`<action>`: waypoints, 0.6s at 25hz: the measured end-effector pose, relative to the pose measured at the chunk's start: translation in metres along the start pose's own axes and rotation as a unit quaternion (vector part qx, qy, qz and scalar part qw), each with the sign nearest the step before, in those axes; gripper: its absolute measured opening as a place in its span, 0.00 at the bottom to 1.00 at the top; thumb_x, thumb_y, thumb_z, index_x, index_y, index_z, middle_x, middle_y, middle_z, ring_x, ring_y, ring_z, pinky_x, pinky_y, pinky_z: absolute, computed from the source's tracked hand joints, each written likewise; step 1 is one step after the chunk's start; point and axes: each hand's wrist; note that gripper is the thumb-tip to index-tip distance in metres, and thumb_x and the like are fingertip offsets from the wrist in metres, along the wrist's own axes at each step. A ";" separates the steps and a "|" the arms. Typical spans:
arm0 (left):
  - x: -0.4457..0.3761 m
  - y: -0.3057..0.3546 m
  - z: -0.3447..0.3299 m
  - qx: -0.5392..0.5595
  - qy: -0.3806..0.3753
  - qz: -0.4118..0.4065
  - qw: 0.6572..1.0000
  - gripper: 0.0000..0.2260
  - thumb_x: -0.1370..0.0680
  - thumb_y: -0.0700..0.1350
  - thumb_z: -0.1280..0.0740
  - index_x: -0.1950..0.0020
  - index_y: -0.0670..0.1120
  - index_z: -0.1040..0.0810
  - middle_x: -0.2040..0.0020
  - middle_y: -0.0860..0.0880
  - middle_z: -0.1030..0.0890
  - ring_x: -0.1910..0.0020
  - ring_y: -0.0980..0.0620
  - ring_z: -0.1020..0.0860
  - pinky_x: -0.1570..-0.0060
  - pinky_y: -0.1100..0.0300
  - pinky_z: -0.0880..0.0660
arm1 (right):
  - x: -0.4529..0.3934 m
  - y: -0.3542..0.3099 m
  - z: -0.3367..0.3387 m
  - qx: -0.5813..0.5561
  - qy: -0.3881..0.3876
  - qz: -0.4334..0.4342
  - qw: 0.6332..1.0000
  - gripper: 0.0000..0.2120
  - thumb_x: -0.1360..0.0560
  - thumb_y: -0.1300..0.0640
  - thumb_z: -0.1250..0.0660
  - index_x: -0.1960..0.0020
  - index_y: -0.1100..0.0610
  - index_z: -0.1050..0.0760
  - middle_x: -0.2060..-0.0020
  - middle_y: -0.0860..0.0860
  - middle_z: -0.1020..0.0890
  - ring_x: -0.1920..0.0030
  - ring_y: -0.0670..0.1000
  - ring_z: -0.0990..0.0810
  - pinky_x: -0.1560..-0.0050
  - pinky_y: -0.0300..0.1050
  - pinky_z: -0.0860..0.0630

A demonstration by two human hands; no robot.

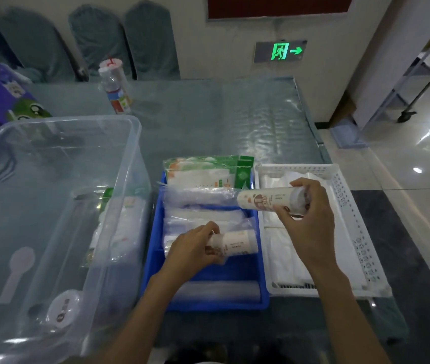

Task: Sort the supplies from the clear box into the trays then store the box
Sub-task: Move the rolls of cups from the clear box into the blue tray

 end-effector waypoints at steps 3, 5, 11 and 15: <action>0.011 -0.002 -0.009 -0.010 -0.028 0.035 0.999 0.24 0.35 0.57 0.25 0.45 0.56 0.32 0.49 0.56 0.21 0.54 0.55 0.22 0.57 0.52 0.23 | -0.007 0.000 0.005 -0.010 -0.023 0.012 1.000 0.24 0.32 0.62 0.24 0.42 0.55 0.31 0.42 0.49 0.26 0.38 0.47 0.26 0.52 0.41 0.18; 0.021 -0.002 -0.018 -0.018 -0.033 0.059 0.998 0.24 0.35 0.59 0.26 0.43 0.57 0.31 0.48 0.56 0.21 0.53 0.55 0.22 0.56 0.54 0.23 | -0.008 -0.001 0.010 -0.020 -0.043 0.016 0.999 0.23 0.32 0.62 0.24 0.42 0.55 0.31 0.42 0.49 0.26 0.38 0.47 0.26 0.51 0.42 0.18; 0.026 -0.004 -0.041 -0.035 -0.050 0.079 0.995 0.23 0.32 0.59 0.28 0.39 0.56 0.28 0.44 0.54 0.21 0.47 0.53 0.23 0.48 0.54 0.25 | -0.004 0.005 0.019 -0.036 -0.081 0.034 0.995 0.23 0.32 0.62 0.24 0.42 0.55 0.31 0.43 0.49 0.26 0.39 0.44 0.27 0.52 0.43 0.19; 0.024 -0.004 -0.053 -0.063 -0.020 0.070 0.995 0.23 0.30 0.60 0.30 0.38 0.56 0.27 0.43 0.54 0.25 0.47 0.51 0.25 0.44 0.54 0.28 | -0.003 0.006 0.022 -0.041 -0.106 0.042 0.993 0.23 0.32 0.61 0.24 0.42 0.56 0.31 0.43 0.48 0.27 0.39 0.46 0.26 0.51 0.45 0.18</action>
Point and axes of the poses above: each hand's wrist, its own x-axis away from the middle knuckle, its own z-axis out of the back of the hand, y = z × x
